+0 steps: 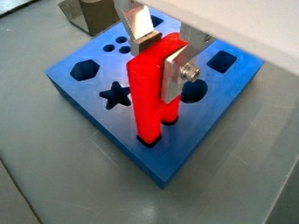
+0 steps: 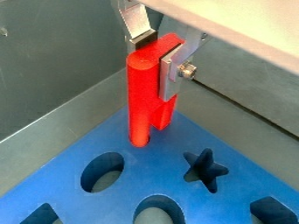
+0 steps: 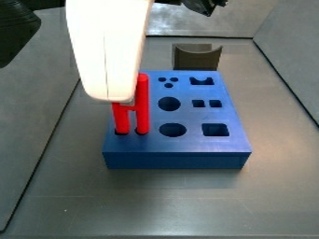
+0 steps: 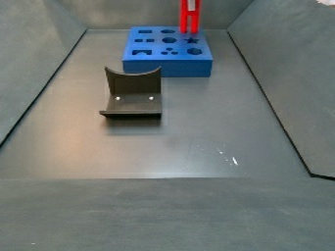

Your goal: Insert the square-circle object.

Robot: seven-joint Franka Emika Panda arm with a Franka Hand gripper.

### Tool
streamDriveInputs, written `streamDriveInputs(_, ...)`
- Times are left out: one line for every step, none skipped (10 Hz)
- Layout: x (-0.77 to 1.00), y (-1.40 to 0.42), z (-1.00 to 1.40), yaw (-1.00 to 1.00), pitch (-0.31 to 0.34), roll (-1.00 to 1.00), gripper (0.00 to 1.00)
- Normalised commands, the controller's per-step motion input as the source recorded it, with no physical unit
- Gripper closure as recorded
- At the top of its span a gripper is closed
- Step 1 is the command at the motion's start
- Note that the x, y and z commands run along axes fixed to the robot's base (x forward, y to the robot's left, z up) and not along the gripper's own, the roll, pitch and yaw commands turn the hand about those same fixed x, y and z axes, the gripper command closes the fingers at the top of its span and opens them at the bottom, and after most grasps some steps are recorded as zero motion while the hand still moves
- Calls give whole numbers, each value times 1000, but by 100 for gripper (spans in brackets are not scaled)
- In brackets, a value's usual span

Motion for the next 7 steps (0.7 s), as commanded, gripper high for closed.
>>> streamDriveInputs(-89, -114, -343, 117, -44, 0, 100)
streamDriveInputs(-254, -83, -300, 149, -89, 0, 100)
streamDriveInputs(-194, -49, -397, 146, -96, 0, 100)
streamDriveInputs(34, -57, -714, 0, -37, 0, 100)
streamDriveInputs(180, -60, -946, 0, 0, 79, 100)
streamDriveInputs(263, -54, -1000, -140, 0, 114, 100)
streamDriveInputs(203, -91, -1000, -126, 0, 97, 100)
